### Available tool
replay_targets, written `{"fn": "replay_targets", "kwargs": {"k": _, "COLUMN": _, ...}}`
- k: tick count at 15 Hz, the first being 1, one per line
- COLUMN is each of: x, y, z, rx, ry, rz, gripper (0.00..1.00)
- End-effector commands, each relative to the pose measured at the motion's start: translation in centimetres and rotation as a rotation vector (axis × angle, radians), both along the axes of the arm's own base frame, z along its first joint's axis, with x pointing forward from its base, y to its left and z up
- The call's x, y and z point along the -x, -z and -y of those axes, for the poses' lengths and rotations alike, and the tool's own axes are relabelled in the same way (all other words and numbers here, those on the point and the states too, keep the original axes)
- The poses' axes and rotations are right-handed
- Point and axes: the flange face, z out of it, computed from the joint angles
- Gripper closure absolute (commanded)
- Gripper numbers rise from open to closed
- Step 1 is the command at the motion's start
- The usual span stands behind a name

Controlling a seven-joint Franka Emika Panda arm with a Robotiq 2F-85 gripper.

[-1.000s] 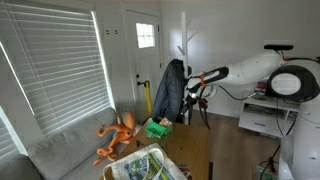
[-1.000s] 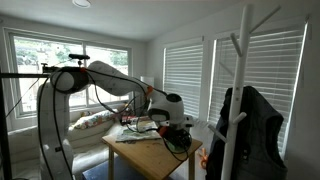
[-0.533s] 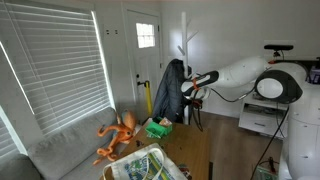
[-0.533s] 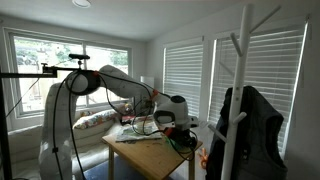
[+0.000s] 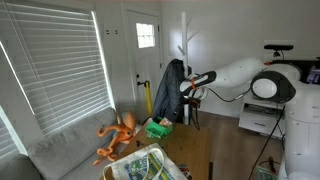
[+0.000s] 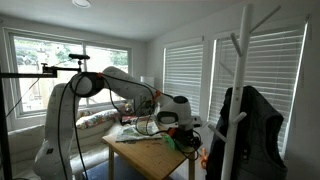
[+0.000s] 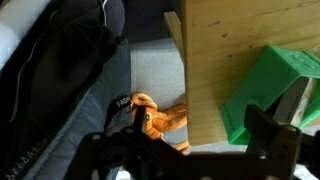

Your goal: Put the orange book on the table.

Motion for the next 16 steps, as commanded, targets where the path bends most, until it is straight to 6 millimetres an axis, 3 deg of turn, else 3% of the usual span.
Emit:
{"fn": "replay_targets", "kwargs": {"k": 1, "x": -2.3, "y": -0.6, "z": 0.7, "rx": -0.123, "ry": -0.083, "rz": -0.065, "gripper": 0.0}}
{"fn": "replay_targets", "kwargs": {"k": 4, "x": -2.9, "y": -1.3, "z": 0.6, "rx": -0.244, "ry": -0.152, "rz": -0.142, "gripper": 0.0}}
{"fn": "replay_targets", "kwargs": {"k": 8, "x": -4.3, "y": -2.3, "z": 1.9, "rx": -0.291, "ry": -0.171, "rz": -0.059, "gripper": 0.0}}
{"fn": "replay_targets", "kwargs": {"k": 9, "x": -3.2, "y": -2.2, "z": 1.1, "rx": -0.261, "ry": -0.15, "rz": -0.1, "gripper": 0.0}}
{"fn": "replay_targets", "kwargs": {"k": 13, "x": -3.4, "y": -2.0, "z": 1.2, "rx": -0.259, "ry": -0.152, "rz": -0.098, "gripper": 0.0}}
{"fn": "replay_targets", "kwargs": {"k": 16, "x": -4.5, "y": -2.3, "z": -0.3, "rx": -0.381, "ry": -0.207, "rz": -0.008, "gripper": 0.0}}
